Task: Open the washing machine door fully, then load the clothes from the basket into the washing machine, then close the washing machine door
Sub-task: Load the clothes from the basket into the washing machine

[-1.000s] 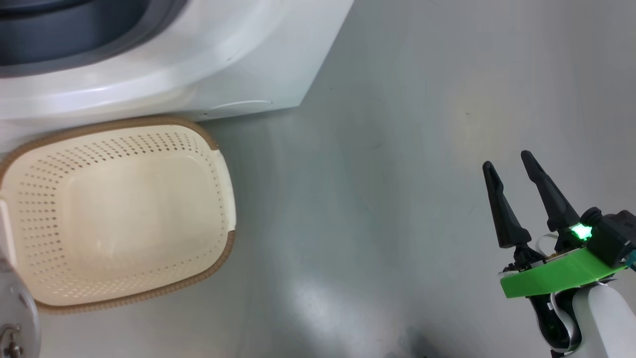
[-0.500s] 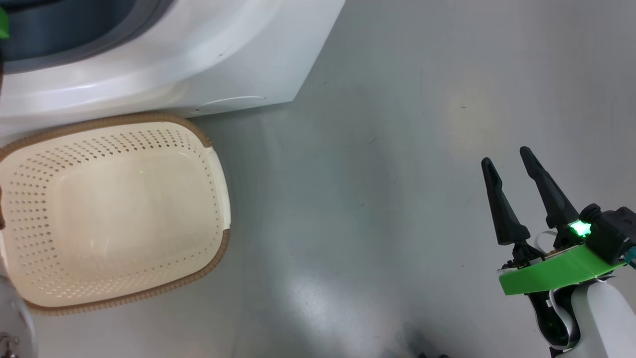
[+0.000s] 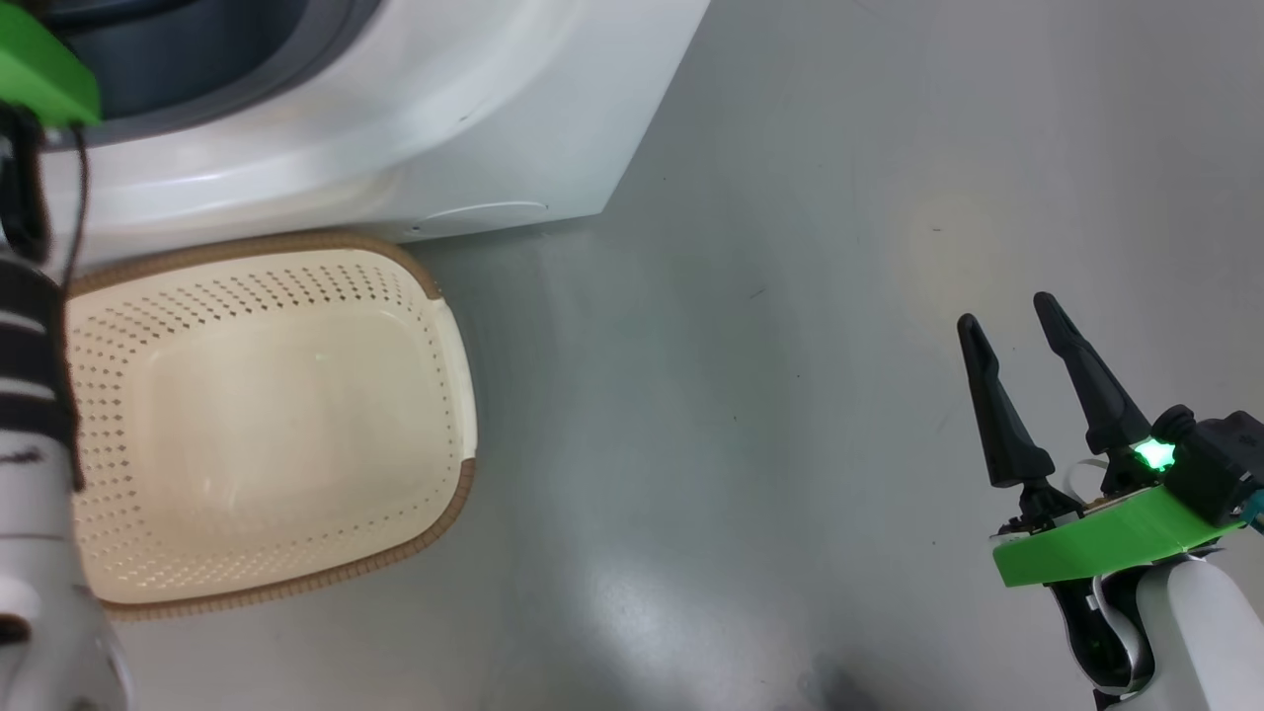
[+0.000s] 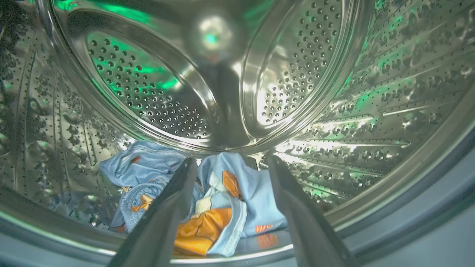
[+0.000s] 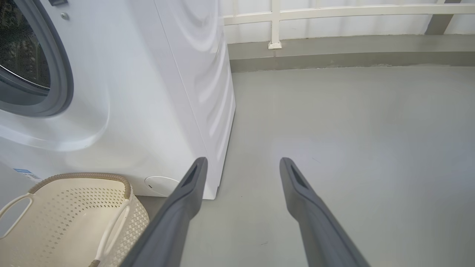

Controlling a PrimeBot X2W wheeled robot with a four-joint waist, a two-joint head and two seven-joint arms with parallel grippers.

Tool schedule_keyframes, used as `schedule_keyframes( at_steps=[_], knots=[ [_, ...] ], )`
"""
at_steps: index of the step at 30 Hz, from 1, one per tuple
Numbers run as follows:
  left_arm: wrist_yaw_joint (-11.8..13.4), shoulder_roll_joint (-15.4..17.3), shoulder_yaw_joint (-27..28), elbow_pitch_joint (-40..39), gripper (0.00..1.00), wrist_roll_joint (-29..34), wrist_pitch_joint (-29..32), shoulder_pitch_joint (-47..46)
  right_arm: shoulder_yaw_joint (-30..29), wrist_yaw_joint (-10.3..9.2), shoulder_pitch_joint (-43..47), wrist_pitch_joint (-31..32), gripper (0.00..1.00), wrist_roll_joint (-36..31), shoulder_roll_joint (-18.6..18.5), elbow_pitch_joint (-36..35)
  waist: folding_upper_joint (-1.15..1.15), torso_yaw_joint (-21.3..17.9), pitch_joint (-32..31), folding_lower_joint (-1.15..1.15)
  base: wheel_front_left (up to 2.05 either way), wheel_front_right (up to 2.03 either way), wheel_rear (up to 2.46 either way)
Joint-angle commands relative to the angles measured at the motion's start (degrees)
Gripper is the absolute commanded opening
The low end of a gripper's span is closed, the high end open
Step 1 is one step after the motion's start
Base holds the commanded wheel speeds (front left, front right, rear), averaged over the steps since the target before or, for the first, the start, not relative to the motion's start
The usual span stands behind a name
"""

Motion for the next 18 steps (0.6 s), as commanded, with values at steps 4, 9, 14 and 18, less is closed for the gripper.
schedule_keyframes(
  at_steps=[4, 9, 14, 18],
  knots=[
    [1.0, 0.2, 1.3, -5.0, 1.00, -1.3, -0.3, 5.7, 0.5, 0.16, 2.2, -0.3, 1.00, 0.2, -1.3, -1.1, 0.00, 1.0, -1.2, 0.00, 0.00, 0.00, 0.00],
    [1.0, -1.8, 1.9, -9.2, 1.00, -1.5, -0.3, 11.1, -0.3, 0.16, 3.2, -0.3, 1.00, -0.1, -1.5, -1.2, 0.00, 2.2, -2.4, 0.00, 0.00, 0.00, 0.00],
    [0.8, -3.1, 1.2, -12.9, 1.00, -0.3, -0.3, 17.0, -1.0, 0.16, 4.3, -0.3, 1.00, -0.2, -1.8, -1.0, 0.00, 3.4, -4.4, 0.00, 0.00, 0.00, 0.00],
    [0.6, -4.3, 0.8, -15.8, 1.00, -0.1, -0.3, 21.9, -1.6, 0.16, 5.5, -0.3, 1.00, -0.4, -2.1, -0.8, 0.00, 4.4, -6.2, 0.00, 0.00, 0.00, 0.00]
  ],
)
